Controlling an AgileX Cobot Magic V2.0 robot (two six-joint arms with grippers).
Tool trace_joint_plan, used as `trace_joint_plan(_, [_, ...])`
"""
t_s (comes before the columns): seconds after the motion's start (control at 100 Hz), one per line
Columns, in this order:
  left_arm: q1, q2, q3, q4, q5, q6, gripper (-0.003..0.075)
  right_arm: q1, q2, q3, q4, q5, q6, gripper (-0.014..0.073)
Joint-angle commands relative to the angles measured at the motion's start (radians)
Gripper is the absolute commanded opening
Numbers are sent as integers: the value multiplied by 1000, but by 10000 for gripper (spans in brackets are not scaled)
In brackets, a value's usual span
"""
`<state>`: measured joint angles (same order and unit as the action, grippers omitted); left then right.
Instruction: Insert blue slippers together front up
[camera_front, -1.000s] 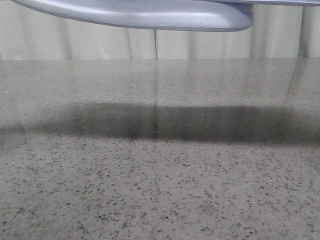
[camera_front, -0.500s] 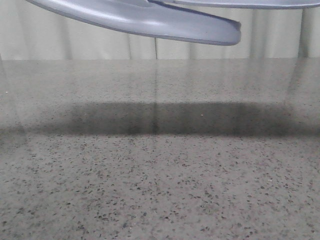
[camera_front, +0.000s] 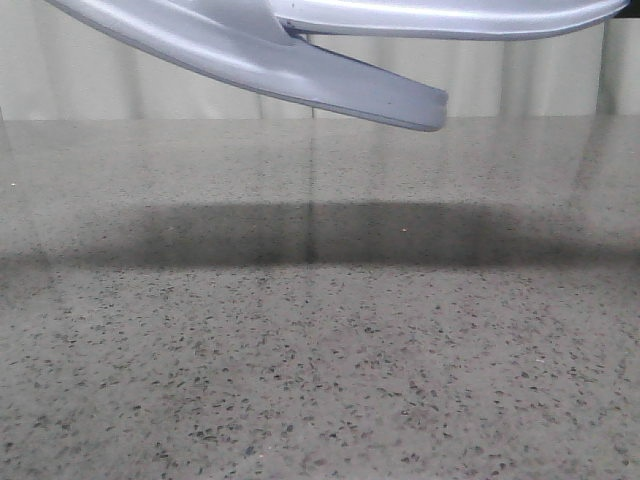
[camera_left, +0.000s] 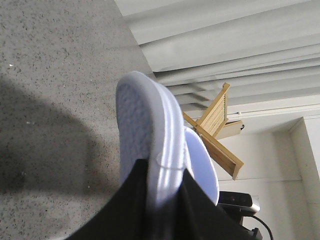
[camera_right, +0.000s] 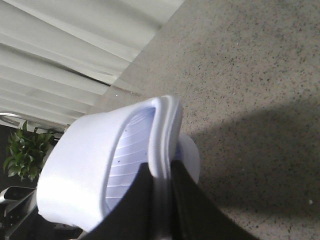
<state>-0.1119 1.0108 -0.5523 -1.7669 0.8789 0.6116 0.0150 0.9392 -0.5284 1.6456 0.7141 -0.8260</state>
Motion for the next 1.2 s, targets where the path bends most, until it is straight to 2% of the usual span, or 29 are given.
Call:
trace_joint_plan(0.0, [-13,-14,-26,-72,163,-16,16,9,-4,-37,71,187,-68,-107])
trace_joint_plan(0.11, [-13,-14,-26,-72,152,-16,16,9,-6,-37,81,149,-138,-106])
trace_joint_plan(0.28, [-13,-14,-26,-60,116,-16,16,9,-6,-37,39,15,-141,-105])
trace_joint_plan(0.35, [-13,-14,-26,-54,101,-16,16,9,-6,-37,6,-38,-141,-71])
trace_joint_plan(0.44, [-13,-14,-26,-41,81,-16,16,9,-6,-37,-10,-78,-142,28])
trace_joint_plan(0.57, [-13,-14,-26,-27,49,-16,16,9,-6,-37,-10,-111,-169,250])
trace_joint_plan(0.71, [-13,-14,-26,-16,29,-16,16,9,-8,-37,-10,-165,-169,383])
trace_joint_plan(0.9, [-13,-14,-26,-14,12,-16,16,9,-48,-37,-10,-305,-169,396])
trace_joint_plan(1.08, [-13,-14,-26,11,-2,-16,16,9,-172,-37,-8,-467,-169,395])
trace_joint_plan(1.19, [-13,-14,-26,20,-24,-16,16,9,-260,-37,-10,-503,-169,395])
